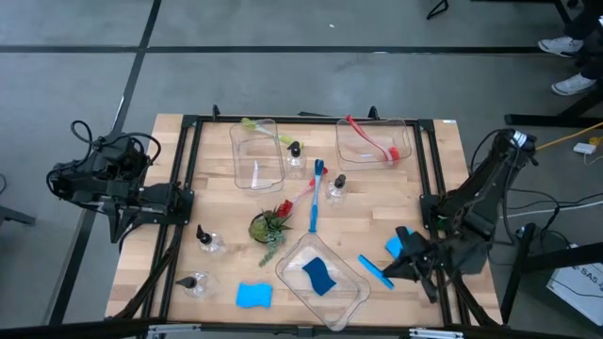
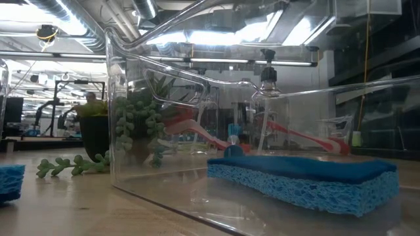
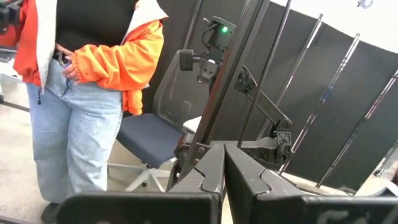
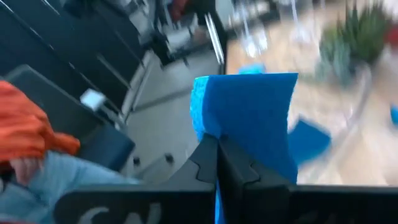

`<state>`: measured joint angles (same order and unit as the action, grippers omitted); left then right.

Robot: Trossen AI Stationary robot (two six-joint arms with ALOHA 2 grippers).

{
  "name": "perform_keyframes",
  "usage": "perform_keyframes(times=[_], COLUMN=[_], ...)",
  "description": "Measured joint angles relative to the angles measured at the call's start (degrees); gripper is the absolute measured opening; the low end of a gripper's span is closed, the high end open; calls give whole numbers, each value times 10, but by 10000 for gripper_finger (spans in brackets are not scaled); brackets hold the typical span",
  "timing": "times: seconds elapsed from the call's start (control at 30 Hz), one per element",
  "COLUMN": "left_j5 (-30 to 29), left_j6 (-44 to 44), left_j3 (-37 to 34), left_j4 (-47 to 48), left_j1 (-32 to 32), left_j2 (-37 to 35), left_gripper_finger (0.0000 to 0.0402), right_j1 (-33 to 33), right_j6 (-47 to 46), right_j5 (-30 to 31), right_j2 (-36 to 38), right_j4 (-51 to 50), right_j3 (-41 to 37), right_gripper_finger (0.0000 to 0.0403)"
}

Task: Pick & Place Kitchen Sink Supplies
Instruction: Put the blue sponge into the bottom transparent bin

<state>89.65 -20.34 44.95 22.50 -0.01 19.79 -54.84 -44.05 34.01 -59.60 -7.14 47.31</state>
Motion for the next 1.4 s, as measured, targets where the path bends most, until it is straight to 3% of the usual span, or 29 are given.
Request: perform_keyframes(times=[0.3, 0.6, 0.83, 1.4], left_j5=[0, 0, 0, 0], left_j6=[0, 0, 0, 0], left_j3=[0, 0, 0, 0], left_j4=[0, 0, 0, 0], left_j1=[0, 0, 0, 0], left_j2=[0, 0, 0, 0], left_gripper_finger=[6, 6, 6, 6], right_j1=[76, 141, 163, 205], right_j6=[91, 110, 47, -94], right_j5=[-7, -105, -110, -187], right_j2=[-11, -89, -152, -286], right_j4=[118, 209, 216, 215], right_j3=[0, 0, 0, 0], right_gripper_finger=[2, 2, 3, 3])
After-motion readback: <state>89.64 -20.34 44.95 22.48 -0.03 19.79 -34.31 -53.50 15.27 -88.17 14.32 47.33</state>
